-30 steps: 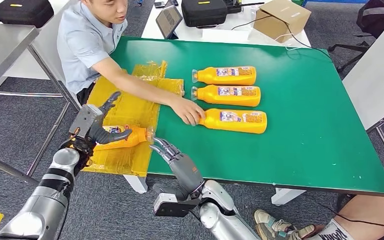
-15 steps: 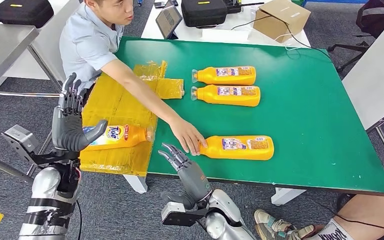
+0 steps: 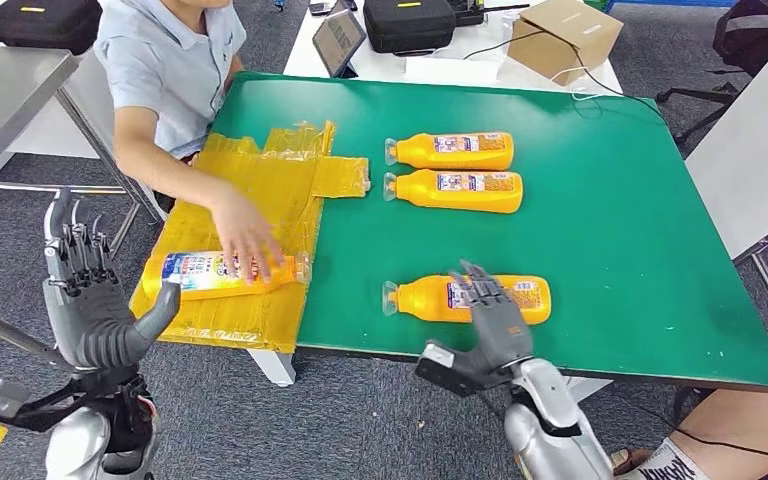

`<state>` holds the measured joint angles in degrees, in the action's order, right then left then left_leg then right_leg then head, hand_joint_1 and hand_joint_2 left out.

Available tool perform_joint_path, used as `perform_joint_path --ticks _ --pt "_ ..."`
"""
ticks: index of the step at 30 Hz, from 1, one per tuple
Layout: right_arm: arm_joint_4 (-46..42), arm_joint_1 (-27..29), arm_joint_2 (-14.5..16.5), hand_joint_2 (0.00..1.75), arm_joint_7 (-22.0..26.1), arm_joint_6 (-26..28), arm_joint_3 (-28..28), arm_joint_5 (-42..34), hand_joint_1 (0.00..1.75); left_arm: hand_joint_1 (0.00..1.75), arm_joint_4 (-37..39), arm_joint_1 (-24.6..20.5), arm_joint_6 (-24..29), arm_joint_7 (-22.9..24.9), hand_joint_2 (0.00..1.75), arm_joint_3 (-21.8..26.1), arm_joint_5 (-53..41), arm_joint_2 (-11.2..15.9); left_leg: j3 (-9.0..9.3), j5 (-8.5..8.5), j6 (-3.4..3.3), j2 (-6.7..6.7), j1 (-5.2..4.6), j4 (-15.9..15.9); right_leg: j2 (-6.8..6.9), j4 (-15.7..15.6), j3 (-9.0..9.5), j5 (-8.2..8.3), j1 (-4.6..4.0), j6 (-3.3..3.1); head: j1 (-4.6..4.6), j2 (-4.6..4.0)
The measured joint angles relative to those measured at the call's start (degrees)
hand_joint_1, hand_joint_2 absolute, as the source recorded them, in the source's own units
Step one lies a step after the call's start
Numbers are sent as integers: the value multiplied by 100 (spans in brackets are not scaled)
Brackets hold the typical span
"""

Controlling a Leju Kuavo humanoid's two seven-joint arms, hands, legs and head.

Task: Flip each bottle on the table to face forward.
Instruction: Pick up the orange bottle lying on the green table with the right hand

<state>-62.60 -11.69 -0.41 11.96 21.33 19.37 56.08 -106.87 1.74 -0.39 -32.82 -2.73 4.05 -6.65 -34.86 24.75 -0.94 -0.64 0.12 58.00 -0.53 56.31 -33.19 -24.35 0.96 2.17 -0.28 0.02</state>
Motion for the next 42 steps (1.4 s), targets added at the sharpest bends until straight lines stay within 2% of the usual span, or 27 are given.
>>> perform_joint_path --ticks 5,11,19,25,29,31,33,35,39,42 --pt "715 -512 -129 175 98 172 -546 181 0 0 -53 11 -19 -24 175 -266 -39 -19 4 -5 -3 6 1 0 -1 3 1 6 -6 5 -1 0" --pt "1669 -1176 -69 175 -36 365 -617 514 0 0 -5 -35 -66 -23 175 -494 -58 -32 8 -9 -1 6 5 0 -3 9 2 6 -13 5 -1 0" --pt "2541 -1717 -61 175 -569 -50 -619 699 0 0 1 -37 -145 -7 175 -496 35 -32 3 -8 -1 3 8 0 -2 7 0 5 -8 6 0 0" --pt "2845 -1887 -70 175 -658 -103 -618 754 0 0 1 -37 -162 6 175 -490 42 -32 4 -8 -1 3 7 1 -2 7 1 6 -8 6 0 0" --pt "3050 -2066 -70 175 -891 -538 -616 792 0 0 6 -44 -203 52 175 -482 72 -33 14 -8 -1 9 8 1 -3 6 5 6 -10 6 -2 0" --pt "3185 -2213 -69 175 -1049 -894 -612 842 73 0 22 -63 -240 88 175 -478 79 -34 26 -7 -1 11 9 0 -4 5 14 6 -10 6 -1 0" --pt "3326 -2378 -69 175 -1223 -1266 -591 922 160 0 43 -81 -284 132 175 -474 95 -34 39 -6 -1 12 10 0 -4 3 26 5 -11 5 0 0" --pt "3443 -2510 -69 175 -1376 -1530 -548 1006 175 0 52 -87 -314 170 175 -472 124 -37 47 -6 -2 13 10 0 -5 1 33 6 -10 5 0 0" --pt "3595 -2664 -60 175 -1483 -1727 -424 1100 175 0 58 -84 -362 192 175 -441 152 -45 48 -16 -13 10 8 0 -4 0 36 14 -8 12 -1 0" --pt "3653 -2740 -48 175 -1219 -1857 -380 840 175 0 80 -81 -388 192 175 -409 154 -47 47 -21 -18 7 7 0 -4 1 38 17 -8 16 1 0"
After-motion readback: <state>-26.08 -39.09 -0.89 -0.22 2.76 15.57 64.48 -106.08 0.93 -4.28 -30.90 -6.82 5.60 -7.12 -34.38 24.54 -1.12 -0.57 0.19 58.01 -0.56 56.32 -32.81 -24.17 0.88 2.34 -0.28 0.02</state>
